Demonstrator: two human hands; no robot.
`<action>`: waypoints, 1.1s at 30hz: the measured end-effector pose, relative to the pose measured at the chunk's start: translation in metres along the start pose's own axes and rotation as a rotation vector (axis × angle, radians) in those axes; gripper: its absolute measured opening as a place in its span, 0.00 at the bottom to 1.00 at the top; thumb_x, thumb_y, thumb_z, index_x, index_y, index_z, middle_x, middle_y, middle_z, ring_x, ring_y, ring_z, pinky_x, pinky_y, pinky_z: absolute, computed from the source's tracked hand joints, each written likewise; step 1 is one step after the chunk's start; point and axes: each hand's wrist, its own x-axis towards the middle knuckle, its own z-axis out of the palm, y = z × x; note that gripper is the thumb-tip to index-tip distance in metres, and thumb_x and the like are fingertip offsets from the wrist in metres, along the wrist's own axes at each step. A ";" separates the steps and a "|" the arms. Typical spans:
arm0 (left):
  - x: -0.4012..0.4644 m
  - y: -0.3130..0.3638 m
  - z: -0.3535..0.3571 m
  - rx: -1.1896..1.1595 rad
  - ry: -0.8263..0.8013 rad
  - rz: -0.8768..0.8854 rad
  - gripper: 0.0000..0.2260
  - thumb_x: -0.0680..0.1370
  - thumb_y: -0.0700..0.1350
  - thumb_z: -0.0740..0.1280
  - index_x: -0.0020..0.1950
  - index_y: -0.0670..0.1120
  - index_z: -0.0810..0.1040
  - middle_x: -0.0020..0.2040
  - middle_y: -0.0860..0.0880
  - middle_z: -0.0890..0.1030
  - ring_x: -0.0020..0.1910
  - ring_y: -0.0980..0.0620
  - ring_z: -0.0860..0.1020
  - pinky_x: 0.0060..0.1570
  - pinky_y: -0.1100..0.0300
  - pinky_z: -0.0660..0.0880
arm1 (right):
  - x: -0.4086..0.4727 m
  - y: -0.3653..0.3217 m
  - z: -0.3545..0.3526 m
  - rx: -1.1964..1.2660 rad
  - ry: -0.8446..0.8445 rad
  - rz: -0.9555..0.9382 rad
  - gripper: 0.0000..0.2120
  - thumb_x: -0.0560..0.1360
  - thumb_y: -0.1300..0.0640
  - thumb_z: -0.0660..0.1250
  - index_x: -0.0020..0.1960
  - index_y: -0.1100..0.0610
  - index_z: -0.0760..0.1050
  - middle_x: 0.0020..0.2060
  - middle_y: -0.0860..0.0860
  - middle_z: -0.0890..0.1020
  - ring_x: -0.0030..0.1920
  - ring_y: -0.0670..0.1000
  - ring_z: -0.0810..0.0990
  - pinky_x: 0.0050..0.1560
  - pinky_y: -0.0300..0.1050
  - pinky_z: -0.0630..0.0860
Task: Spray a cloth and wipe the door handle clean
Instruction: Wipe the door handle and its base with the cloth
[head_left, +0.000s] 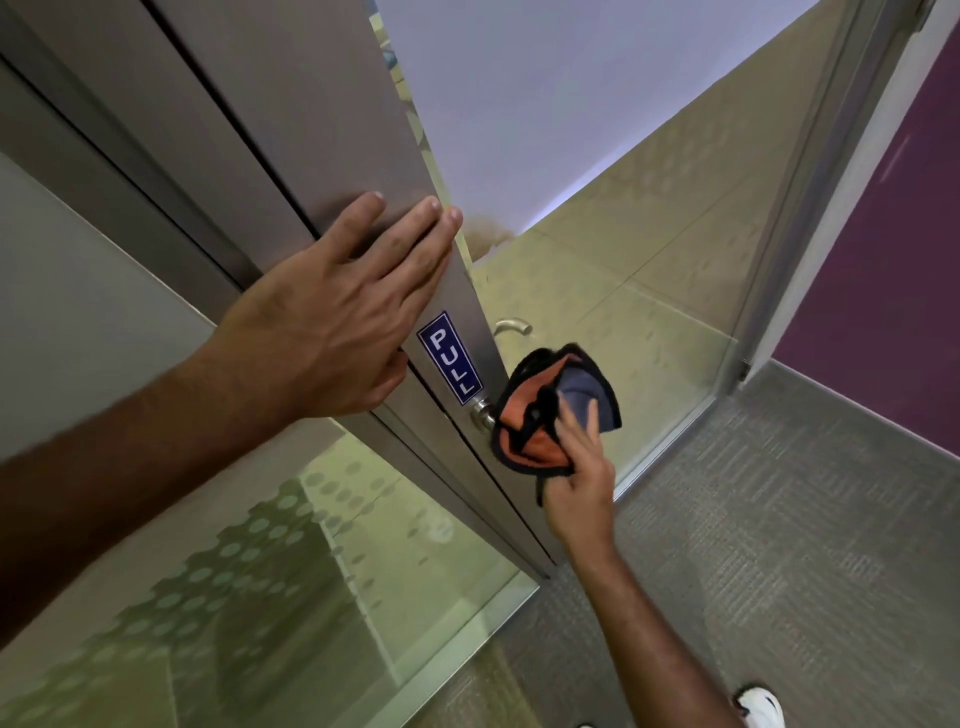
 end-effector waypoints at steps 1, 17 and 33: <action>0.000 0.000 0.000 -0.002 0.000 -0.002 0.41 0.78 0.58 0.36 0.83 0.31 0.42 0.85 0.32 0.45 0.86 0.36 0.51 0.82 0.38 0.50 | -0.011 -0.003 0.008 -0.021 0.003 -0.001 0.47 0.63 0.85 0.57 0.74 0.50 0.68 0.74 0.38 0.71 0.83 0.49 0.50 0.70 0.33 0.69; -0.001 0.002 -0.001 0.016 0.019 -0.003 0.40 0.77 0.57 0.34 0.83 0.32 0.43 0.86 0.33 0.45 0.86 0.38 0.52 0.81 0.39 0.51 | 0.050 -0.052 -0.007 -0.767 -0.490 -0.304 0.14 0.69 0.62 0.67 0.53 0.51 0.78 0.50 0.49 0.86 0.58 0.54 0.81 0.73 0.59 0.56; -0.001 0.001 -0.001 -0.014 0.077 -0.019 0.42 0.77 0.59 0.37 0.84 0.33 0.46 0.86 0.34 0.47 0.86 0.39 0.53 0.81 0.39 0.49 | 0.027 -0.032 -0.023 -0.613 -0.597 -0.381 0.29 0.66 0.71 0.69 0.66 0.55 0.78 0.66 0.53 0.81 0.72 0.58 0.73 0.78 0.63 0.57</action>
